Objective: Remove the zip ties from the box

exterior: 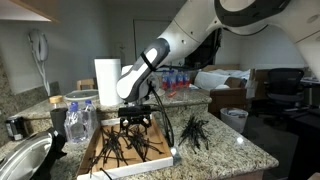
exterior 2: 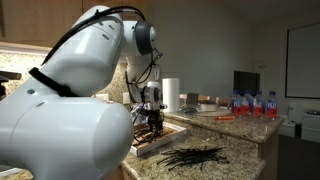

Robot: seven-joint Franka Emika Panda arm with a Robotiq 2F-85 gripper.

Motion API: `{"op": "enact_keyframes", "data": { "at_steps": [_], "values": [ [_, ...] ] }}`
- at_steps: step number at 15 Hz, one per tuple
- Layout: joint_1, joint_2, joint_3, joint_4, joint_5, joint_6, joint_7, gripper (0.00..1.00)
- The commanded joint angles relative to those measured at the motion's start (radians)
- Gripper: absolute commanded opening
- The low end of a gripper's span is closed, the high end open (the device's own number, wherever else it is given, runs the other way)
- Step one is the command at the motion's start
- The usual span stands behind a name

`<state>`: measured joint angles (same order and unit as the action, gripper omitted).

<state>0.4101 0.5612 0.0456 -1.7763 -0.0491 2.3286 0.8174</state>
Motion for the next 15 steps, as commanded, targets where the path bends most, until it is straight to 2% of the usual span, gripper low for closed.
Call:
{"op": "enact_keyframes", "data": {
  "at_steps": [1, 15],
  "values": [
    [0.007, 0.007, -0.003, 0.007, -0.037, 0.014, 0.006, 1.0],
    [0.028, 0.075, -0.004, 0.081, -0.089, 0.008, -0.011, 1.0]
  ]
}}
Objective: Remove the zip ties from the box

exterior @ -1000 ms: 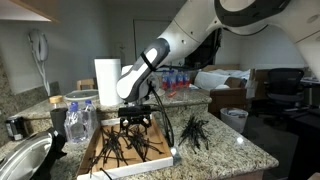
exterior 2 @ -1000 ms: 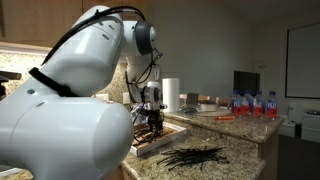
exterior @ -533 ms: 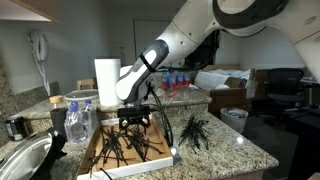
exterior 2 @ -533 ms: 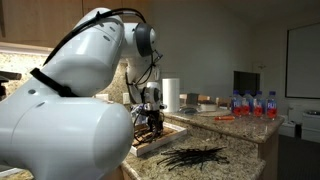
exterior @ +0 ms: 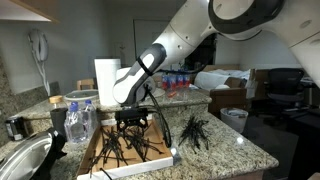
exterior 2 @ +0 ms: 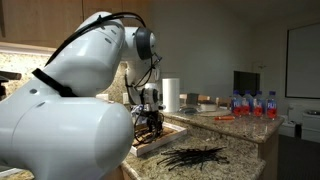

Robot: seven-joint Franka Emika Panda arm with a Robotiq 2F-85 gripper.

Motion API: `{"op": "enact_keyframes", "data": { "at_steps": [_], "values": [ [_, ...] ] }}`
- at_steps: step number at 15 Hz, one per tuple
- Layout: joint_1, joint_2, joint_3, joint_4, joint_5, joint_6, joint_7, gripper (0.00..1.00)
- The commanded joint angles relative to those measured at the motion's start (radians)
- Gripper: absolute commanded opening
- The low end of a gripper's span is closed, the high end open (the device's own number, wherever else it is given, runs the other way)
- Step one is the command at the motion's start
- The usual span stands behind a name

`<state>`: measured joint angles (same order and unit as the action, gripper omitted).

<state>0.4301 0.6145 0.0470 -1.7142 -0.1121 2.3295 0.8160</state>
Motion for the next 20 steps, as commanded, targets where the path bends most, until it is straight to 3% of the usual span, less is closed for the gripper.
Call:
{"op": "enact_keyframes", "data": {
  "at_steps": [1, 3, 4, 15, 19, 20],
  "values": [
    [0.011, 0.028, -0.007, 0.023, -0.03, 0.007, -0.009, 1.0],
    [0.013, 0.036, -0.009, 0.029, -0.038, 0.007, -0.008, 1.0],
    [0.013, 0.038, -0.009, 0.031, -0.04, 0.009, -0.009, 0.78],
    [0.01, 0.038, -0.003, 0.047, -0.035, 0.009, -0.017, 0.08],
    [0.014, 0.035, -0.007, 0.051, -0.04, 0.002, -0.013, 0.02],
    [0.015, 0.034, -0.007, 0.051, -0.041, 0.0, -0.013, 0.06]
  ]
}}
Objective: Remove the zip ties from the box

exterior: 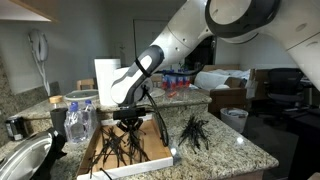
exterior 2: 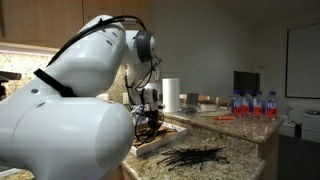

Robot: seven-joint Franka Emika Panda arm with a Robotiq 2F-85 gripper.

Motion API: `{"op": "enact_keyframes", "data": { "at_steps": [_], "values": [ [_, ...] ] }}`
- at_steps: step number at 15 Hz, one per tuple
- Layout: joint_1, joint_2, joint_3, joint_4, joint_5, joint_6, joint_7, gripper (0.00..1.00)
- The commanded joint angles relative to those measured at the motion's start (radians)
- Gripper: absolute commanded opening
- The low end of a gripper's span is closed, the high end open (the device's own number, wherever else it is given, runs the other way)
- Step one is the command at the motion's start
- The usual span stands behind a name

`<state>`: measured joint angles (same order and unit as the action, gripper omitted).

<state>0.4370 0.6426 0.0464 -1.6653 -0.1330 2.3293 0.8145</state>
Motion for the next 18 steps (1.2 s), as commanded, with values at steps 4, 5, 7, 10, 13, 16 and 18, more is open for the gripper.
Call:
{"op": "enact_keyframes", "data": {
  "at_steps": [4, 5, 7, 10, 13, 16, 18],
  "values": [
    [0.01, -0.005, -0.004, -0.002, -0.021, -0.002, -0.012, 0.06],
    [0.011, -0.01, -0.002, -0.004, -0.019, -0.003, -0.012, 0.06],
    [0.021, -0.037, -0.001, -0.019, -0.023, 0.002, -0.003, 0.06],
    [0.039, -0.077, 0.0, -0.036, -0.03, 0.003, 0.008, 0.06],
    [0.047, -0.111, 0.003, -0.038, -0.027, -0.017, 0.01, 0.06],
    [0.038, -0.14, 0.01, -0.039, -0.015, -0.039, 0.003, 0.06],
    [0.032, -0.166, 0.01, -0.048, -0.013, -0.055, 0.008, 0.06]
  ]
}}
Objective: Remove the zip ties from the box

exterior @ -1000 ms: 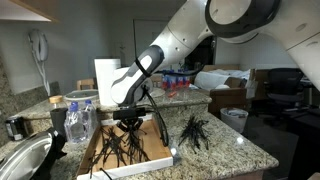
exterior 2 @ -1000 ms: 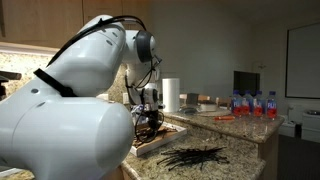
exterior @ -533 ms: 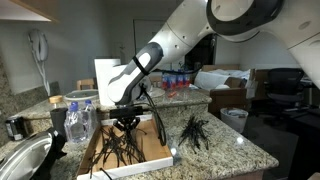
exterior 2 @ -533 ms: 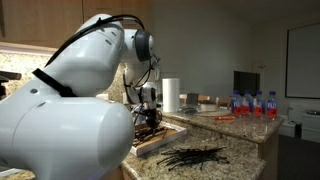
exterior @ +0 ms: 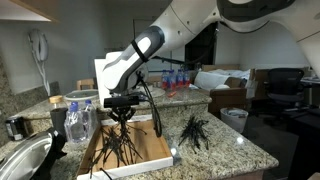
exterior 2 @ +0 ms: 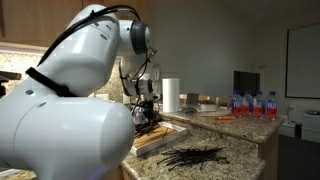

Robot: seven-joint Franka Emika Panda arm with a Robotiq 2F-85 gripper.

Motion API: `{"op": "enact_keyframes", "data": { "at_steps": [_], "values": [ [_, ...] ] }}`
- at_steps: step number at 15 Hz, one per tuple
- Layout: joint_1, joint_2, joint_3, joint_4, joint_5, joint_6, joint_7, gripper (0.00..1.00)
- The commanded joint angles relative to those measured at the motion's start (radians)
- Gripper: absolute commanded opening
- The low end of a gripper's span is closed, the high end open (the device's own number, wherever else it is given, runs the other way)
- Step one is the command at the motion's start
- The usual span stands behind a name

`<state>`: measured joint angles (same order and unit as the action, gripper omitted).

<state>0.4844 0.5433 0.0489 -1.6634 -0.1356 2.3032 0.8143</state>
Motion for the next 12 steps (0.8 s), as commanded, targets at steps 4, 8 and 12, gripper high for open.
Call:
{"op": "enact_keyframes", "data": {
  "at_steps": [4, 8, 12],
  "values": [
    [-0.034, -0.11, 0.011, -0.057, -0.004, -0.073, 0.012, 0.06],
    [-0.052, -0.155, 0.009, -0.071, -0.008, -0.109, 0.027, 0.06],
    [-0.075, -0.208, 0.01, -0.109, -0.005, -0.108, 0.042, 0.06]
  ]
}}
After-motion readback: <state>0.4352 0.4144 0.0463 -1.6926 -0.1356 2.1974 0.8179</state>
